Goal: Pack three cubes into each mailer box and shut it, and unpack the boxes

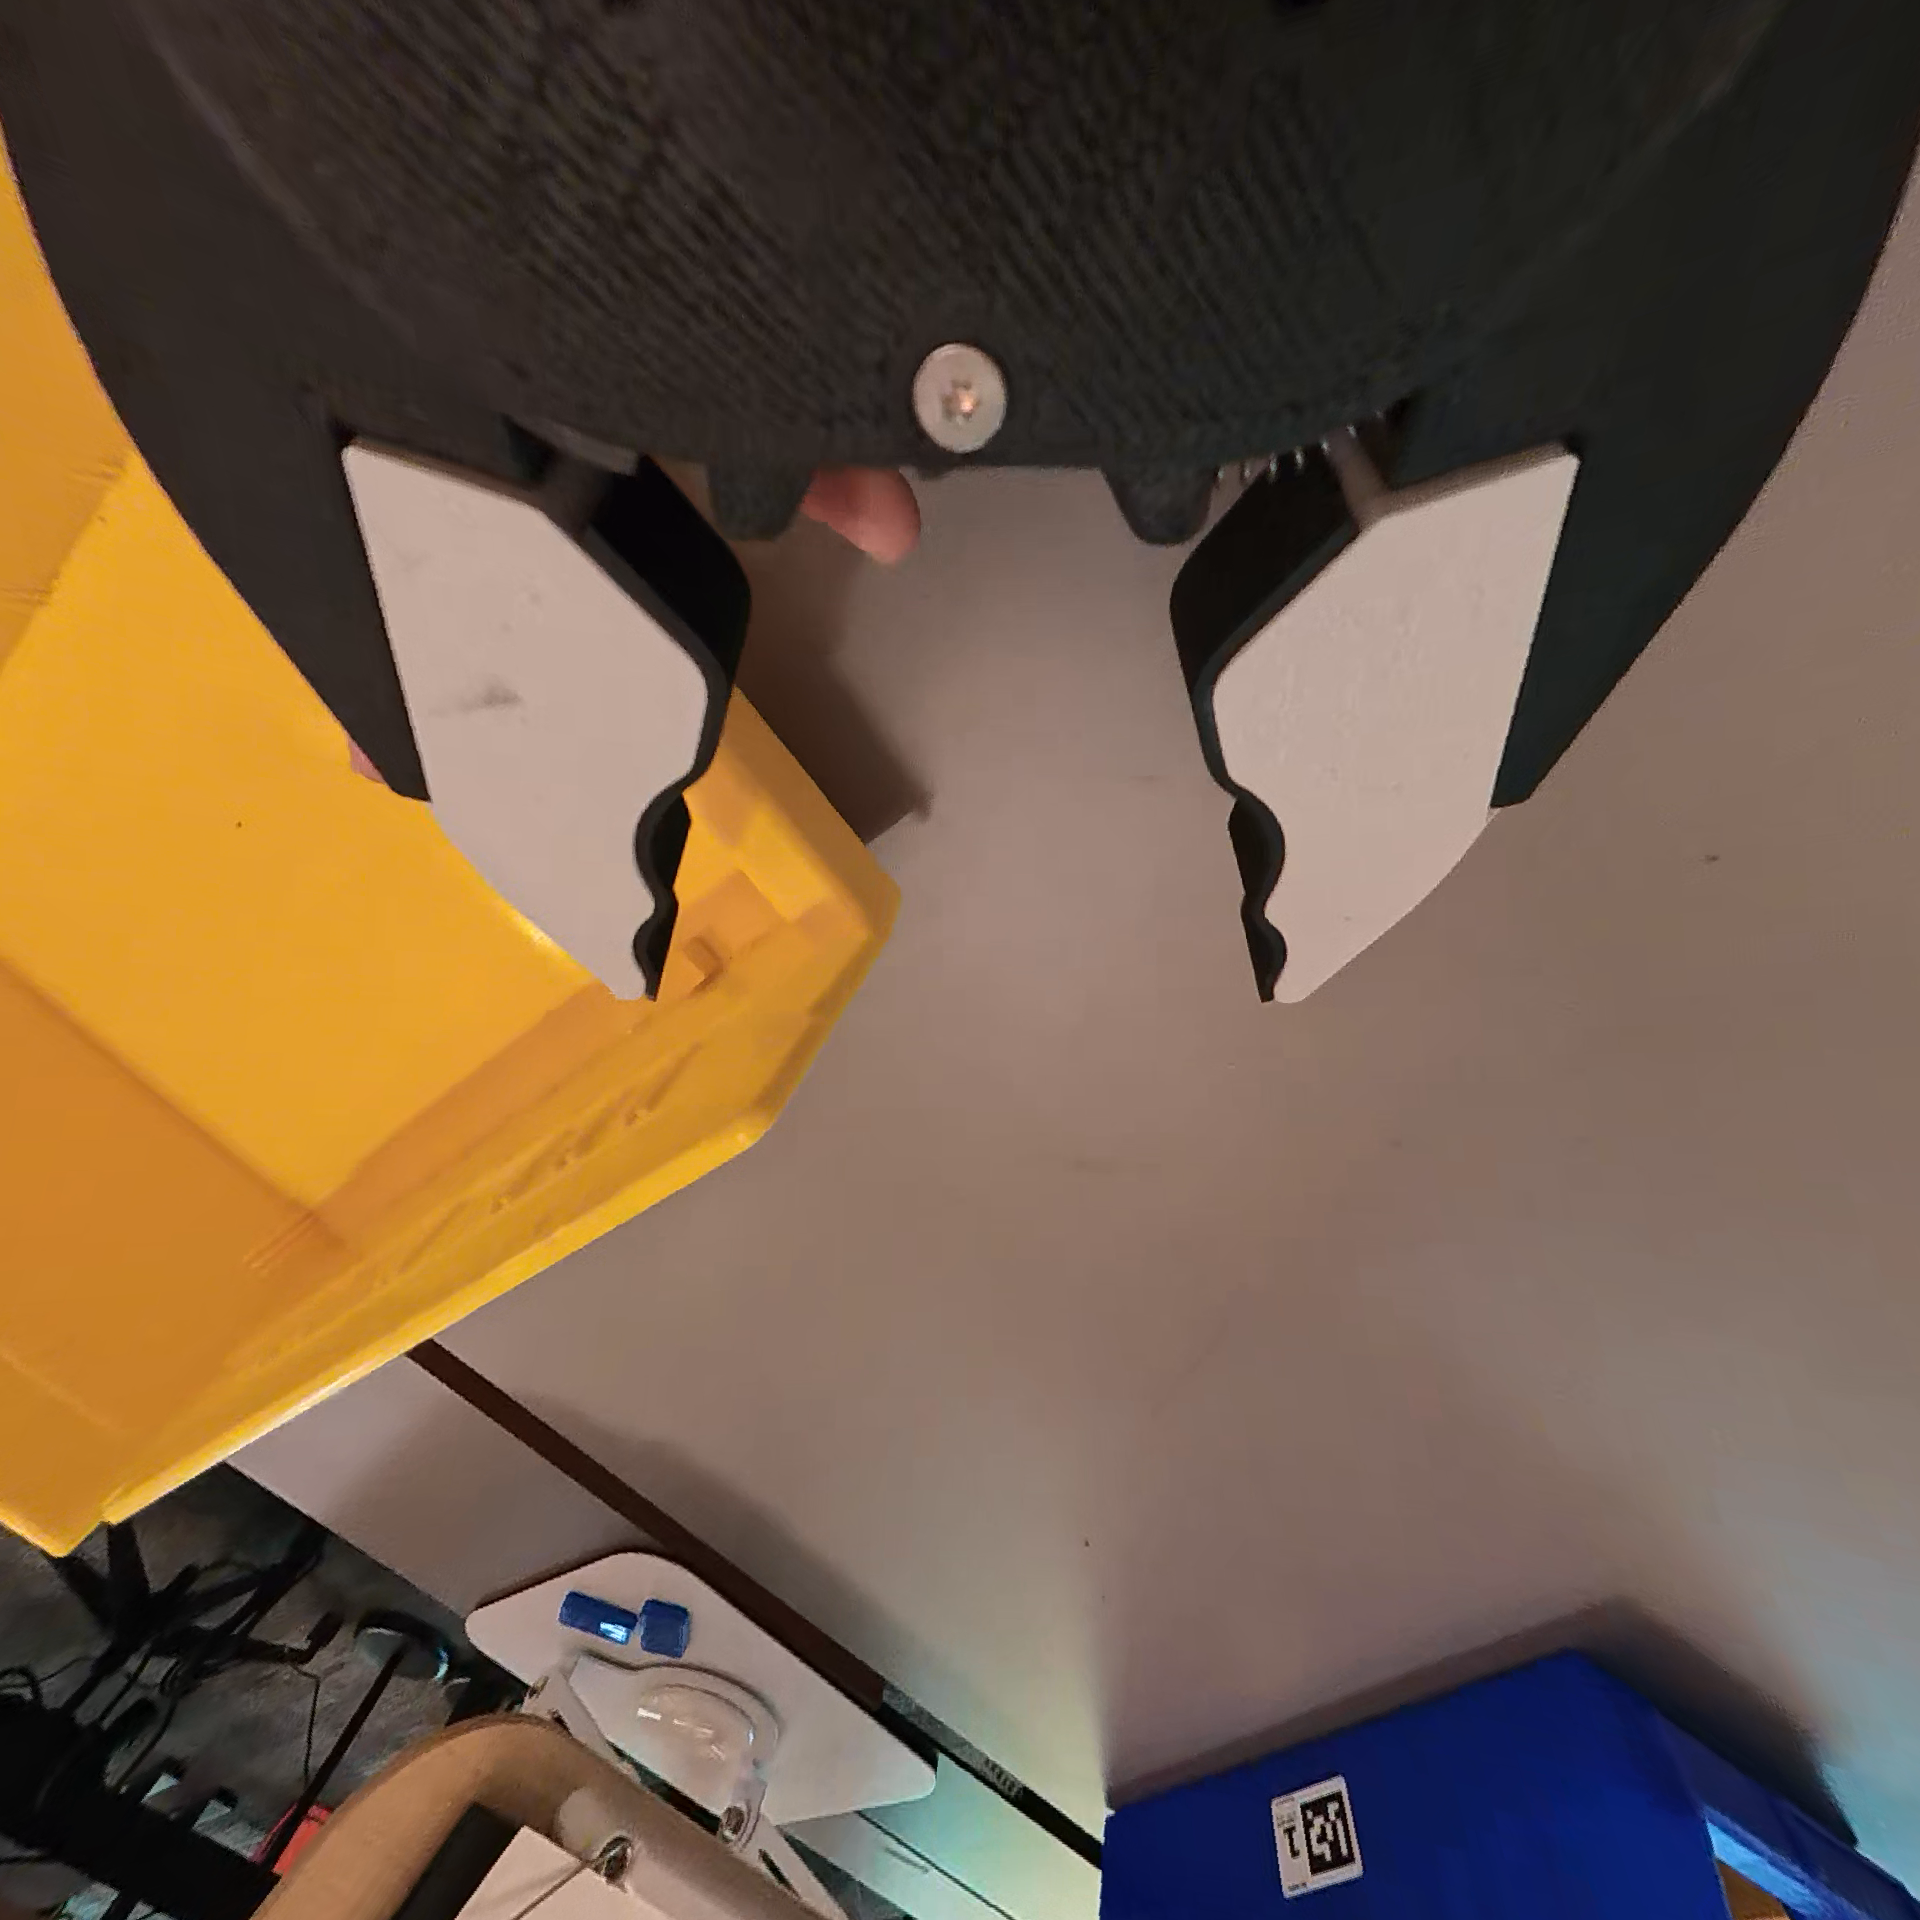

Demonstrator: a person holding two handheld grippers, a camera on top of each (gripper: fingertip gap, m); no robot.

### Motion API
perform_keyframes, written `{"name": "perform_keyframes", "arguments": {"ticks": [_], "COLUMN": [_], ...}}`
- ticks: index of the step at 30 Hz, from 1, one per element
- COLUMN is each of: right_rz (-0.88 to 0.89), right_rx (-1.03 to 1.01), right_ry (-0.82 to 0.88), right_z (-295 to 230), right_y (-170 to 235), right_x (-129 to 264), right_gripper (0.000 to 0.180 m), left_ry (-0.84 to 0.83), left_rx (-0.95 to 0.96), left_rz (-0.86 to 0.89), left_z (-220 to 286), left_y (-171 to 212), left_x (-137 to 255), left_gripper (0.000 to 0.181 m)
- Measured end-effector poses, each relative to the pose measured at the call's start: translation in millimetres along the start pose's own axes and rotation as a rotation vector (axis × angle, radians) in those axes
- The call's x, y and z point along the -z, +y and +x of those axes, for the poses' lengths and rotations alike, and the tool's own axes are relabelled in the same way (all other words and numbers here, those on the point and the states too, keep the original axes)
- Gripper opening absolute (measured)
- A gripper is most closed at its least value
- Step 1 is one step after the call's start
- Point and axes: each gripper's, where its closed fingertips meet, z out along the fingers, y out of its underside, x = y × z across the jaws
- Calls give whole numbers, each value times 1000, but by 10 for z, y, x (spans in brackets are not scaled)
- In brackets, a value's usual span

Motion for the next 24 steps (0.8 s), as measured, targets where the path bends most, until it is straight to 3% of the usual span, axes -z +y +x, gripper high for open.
{"name": "perform_keyframes", "arguments": {"ticks": [2,5,8,10,12,15,24], "right_rz": [0,-8,7,33,40,19,23], "right_rx": [2,20,37,30,49,84,73], "right_ry": [0,10,13,-5,-11,9,-9], "right_z": [-9,-19,-35,-81,-119,-119,-89], "right_y": [-13,-27,-77,-138,-165,-155,-123], "right_x": [-8,12,36,45,68,124,101], "right_gripper": [103,103,103,102,102,102,101], "left_ry": [-44,-83,-119,-53,-111,-114,-52], "left_rx": [-12,-38,-1,45,85,93,104], "left_rz": [10,62,84,78,65,137,111], "left_z": [-15,30,72,204,138,152,15], "left_y": [-7,-36,-10,40,92,36,-30], "left_x": [39,235,357,365,390,431,229], "left_gripper": [117,78,54,65,81,91,115]}}
